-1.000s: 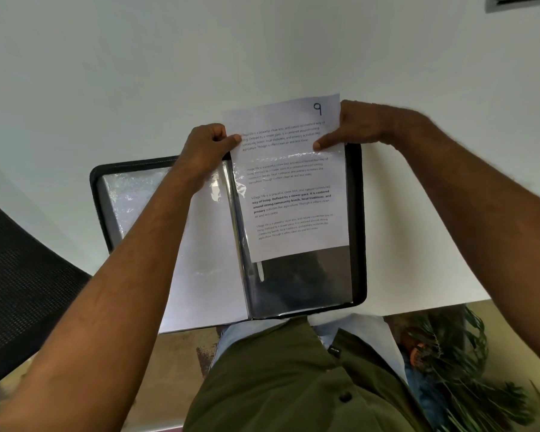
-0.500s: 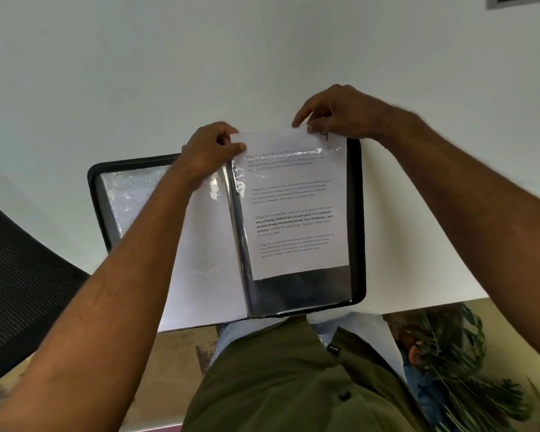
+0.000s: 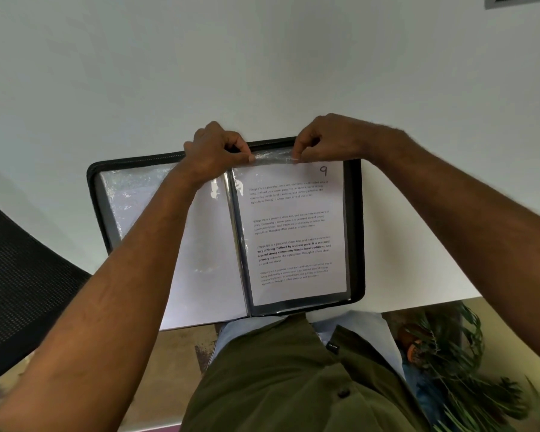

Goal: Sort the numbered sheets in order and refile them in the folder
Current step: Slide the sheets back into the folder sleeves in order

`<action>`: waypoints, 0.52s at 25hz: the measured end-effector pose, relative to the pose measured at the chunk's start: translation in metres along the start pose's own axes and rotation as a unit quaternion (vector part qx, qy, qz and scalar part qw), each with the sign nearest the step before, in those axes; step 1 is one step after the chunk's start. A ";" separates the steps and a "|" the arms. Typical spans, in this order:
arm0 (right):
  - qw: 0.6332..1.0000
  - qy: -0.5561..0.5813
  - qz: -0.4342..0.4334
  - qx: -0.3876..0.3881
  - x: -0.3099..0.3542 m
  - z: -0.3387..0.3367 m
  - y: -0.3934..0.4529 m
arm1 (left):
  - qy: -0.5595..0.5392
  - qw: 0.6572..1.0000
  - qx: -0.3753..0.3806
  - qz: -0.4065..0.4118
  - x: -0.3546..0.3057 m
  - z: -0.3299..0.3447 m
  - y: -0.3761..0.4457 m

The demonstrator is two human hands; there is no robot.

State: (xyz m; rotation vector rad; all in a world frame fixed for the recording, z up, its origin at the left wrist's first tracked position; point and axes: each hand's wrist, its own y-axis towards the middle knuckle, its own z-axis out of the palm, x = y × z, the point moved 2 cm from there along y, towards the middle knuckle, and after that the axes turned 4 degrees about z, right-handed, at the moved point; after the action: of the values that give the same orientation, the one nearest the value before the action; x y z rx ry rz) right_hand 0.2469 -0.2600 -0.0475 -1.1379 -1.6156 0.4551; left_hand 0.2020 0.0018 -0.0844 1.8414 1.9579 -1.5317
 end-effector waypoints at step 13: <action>0.995 -0.091 -0.020 -0.032 0.011 0.021 -0.016 | 0.046 0.999 -0.019 0.002 -0.003 0.002 -0.005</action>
State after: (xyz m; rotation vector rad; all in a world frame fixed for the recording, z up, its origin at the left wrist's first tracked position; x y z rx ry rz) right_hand 0.2214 -0.2527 -0.0370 -1.1357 -1.8190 0.4956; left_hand 0.1980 -0.0004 -0.0810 1.9331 2.0065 -1.4232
